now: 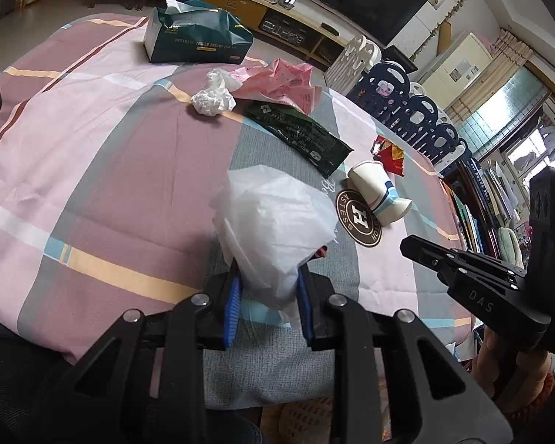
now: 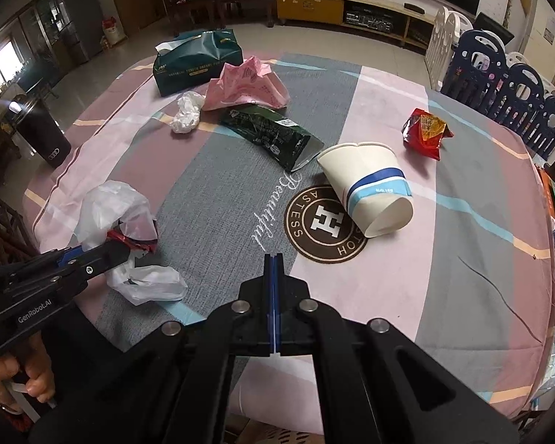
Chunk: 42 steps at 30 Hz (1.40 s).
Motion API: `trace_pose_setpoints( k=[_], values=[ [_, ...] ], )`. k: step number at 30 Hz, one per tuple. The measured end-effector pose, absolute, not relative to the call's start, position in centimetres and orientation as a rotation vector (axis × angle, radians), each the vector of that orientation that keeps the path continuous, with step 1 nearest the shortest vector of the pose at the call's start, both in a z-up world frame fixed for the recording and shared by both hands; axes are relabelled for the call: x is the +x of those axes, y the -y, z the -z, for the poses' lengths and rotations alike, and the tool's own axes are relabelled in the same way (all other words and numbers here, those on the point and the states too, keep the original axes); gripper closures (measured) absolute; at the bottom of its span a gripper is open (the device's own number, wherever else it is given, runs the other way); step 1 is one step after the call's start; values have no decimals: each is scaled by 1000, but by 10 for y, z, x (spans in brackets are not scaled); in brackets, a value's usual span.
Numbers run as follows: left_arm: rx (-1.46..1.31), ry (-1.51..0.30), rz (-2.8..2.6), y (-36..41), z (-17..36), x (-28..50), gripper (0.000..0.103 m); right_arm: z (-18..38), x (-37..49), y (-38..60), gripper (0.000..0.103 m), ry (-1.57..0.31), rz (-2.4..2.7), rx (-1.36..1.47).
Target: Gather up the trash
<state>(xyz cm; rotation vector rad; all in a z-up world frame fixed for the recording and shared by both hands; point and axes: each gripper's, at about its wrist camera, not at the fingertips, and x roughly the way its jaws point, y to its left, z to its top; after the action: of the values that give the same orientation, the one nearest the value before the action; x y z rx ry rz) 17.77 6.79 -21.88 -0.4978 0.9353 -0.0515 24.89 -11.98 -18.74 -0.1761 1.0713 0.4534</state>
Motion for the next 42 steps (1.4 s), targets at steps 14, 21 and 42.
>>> trace_pose_setpoints(
  k=[14,21,42],
  values=[
    [-500,-933,55,-67,218,177,76,198,258,136,47,-1069,-341,-117],
    [-500,-934,55,-67,219,177,76,198,264,149,38,-1038,-264,-102],
    [-504,-930,58,-65,218,177,76,207,281,172,30,-1031,-175,-44]
  ],
)
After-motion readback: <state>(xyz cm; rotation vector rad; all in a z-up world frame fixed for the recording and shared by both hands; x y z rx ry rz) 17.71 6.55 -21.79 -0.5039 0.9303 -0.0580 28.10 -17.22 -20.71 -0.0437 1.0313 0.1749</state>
